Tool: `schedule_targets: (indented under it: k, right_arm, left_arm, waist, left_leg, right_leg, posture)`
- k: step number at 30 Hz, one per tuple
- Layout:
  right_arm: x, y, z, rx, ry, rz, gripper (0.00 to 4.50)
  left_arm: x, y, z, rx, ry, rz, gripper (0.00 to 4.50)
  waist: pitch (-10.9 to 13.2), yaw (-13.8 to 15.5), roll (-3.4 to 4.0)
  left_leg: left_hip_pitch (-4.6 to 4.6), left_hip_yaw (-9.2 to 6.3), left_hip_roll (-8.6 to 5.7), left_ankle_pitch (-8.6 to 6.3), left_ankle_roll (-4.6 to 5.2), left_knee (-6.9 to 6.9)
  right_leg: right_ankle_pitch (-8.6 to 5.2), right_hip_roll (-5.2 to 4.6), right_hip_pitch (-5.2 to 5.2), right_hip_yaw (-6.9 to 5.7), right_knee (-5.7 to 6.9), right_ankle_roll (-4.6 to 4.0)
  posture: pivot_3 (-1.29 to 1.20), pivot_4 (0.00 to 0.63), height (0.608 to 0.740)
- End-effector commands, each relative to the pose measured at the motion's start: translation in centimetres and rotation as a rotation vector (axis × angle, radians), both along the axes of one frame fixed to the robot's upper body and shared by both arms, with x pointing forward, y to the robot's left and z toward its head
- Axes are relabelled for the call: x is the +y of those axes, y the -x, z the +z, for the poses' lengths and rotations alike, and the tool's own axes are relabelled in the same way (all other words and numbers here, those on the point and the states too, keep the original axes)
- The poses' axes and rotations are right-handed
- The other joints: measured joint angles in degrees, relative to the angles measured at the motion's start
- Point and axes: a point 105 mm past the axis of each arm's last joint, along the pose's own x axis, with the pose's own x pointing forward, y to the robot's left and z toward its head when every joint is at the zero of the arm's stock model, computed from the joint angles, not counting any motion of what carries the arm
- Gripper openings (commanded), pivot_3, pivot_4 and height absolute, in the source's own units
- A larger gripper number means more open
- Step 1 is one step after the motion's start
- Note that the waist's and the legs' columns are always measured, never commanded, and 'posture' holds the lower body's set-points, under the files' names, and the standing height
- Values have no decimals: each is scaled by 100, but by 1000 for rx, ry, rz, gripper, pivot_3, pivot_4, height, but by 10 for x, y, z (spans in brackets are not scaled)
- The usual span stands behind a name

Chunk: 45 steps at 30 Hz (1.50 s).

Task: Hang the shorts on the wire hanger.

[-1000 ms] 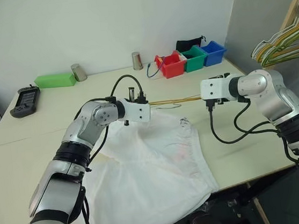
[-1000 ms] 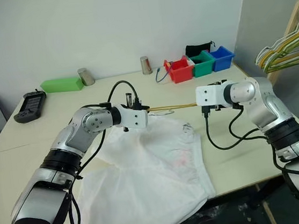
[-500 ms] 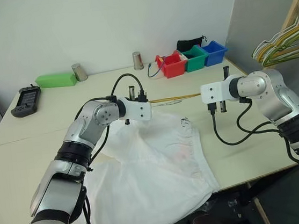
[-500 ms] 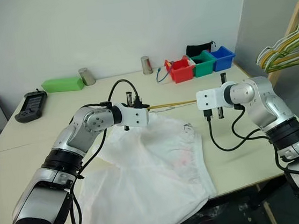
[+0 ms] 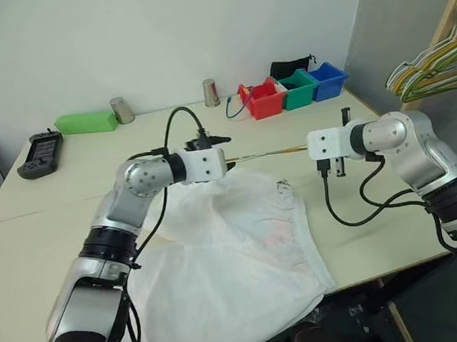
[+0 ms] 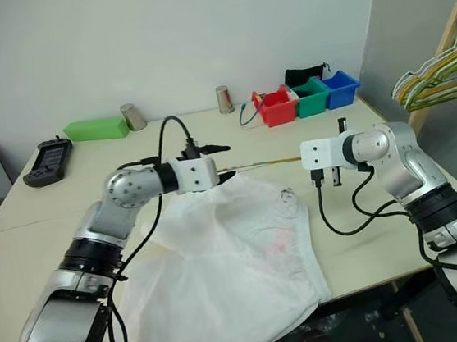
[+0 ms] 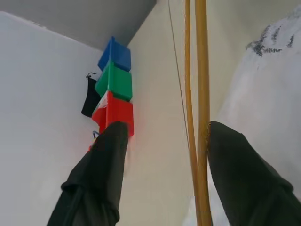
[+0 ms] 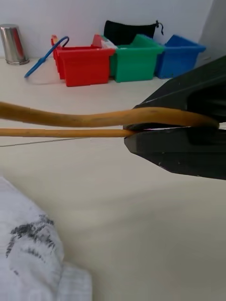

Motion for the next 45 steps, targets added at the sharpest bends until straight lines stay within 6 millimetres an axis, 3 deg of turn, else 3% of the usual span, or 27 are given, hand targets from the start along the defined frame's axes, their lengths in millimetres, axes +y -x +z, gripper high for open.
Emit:
schedule_targets:
  k: [1, 4, 9, 14, 19, 24, 27, 29, 39, 45]
  right_arm:
    - [-4, 8, 7, 102, -174, -55, 0]
    - [-20, 21, -5, 288, -298, -158, 0]
    - [-53, 44, -18, 533, -397, -343, 0]
    - [-77, 93, -31, 909, -550, -496, 0]
    - [-98, 154, -39, 1293, -667, -629, 0]
    - [-120, 193, -46, 1458, -723, -760, 0]
    - [-138, 240, -62, 1614, -642, -873, 0]
    - [-144, 259, -69, 1662, -612, -905, 0]
    - [-144, 277, -76, 1659, -669, -893, 0]
    - [-107, 258, -57, 1692, -859, -747, 0]
  left_arm:
    - [5, 15, 27, -38, 81, -58, 3849]
    - [14, 26, 22, 15, 115, -77, 4486]
    - [20, 42, 19, 91, 221, -65, 4486]
    - [14, 69, 0, 298, 364, -59, 4486]
    - [2, 95, -18, 445, 432, -48, 4486]
    - [-1, 109, -26, 472, 422, -32, 4486]
    - [1, 122, -36, 496, 407, -25, 4486]
    - [0, 130, -41, 500, 387, -38, 4486]
    - [-1, 138, -47, 535, 409, -22, 4486]
    - [-2, 133, -47, 535, 390, -36, 4486]
  waist:
    - [-1, 20, 0]
    - [-2, 63, 1]
    - [-1, 145, 1]
    - [-1, 206, 2]
    - [13, 300, -3]
    - [52, 399, -22]
    - [98, 468, -31]
    - [106, 559, -45]
    - [205, 710, -117]
    - [216, 731, -119]
  left_leg:
    - [0, 0, 0, 0, 0, 0]
    - [0, -2, -2, 0, 0, 3]
    - [1, -2, -1, 0, 1, 9]
    - [3, -4, -1, -1, 2, 11]
    - [6, 0, 0, -2, 3, 9]
    - [40, 36, -9, -2, 2, 14]
    - [80, 62, -8, -3, 1, -1]
    - [91, 74, -4, -12, 9, -8]
    - [96, 100, 1, -28, 27, 0]
    - [93, 104, 0, -29, 25, -1]
  right_leg:
    - [0, -1, 0, 0, -1, 1]
    - [-2, -6, 6, -2, -1, 5]
    - [-3, -7, 8, -1, 0, 8]
    - [-9, -6, 17, -4, -5, 20]
    - [-23, -4, 18, -1, -7, 42]
    - [-29, 17, 54, 3, -17, 43]
    - [-49, 20, 83, 15, -18, 11]
    - [-58, 20, 88, 18, -20, 20]
    - [-77, 14, 88, 42, -29, 0]
    - [-76, 18, 86, 40, -35, 2]
  posture:
    - [-124, 24, 740]
    - [-125, 31, 740]
    - [-130, 44, 740]
    - [-135, 58, 740]
    - [-131, 69, 740]
    - [-113, 93, 740]
    - [-100, 103, 740]
    - [-97, 105, 740]
    - [-103, 101, 740]
    - [-107, 86, 740]
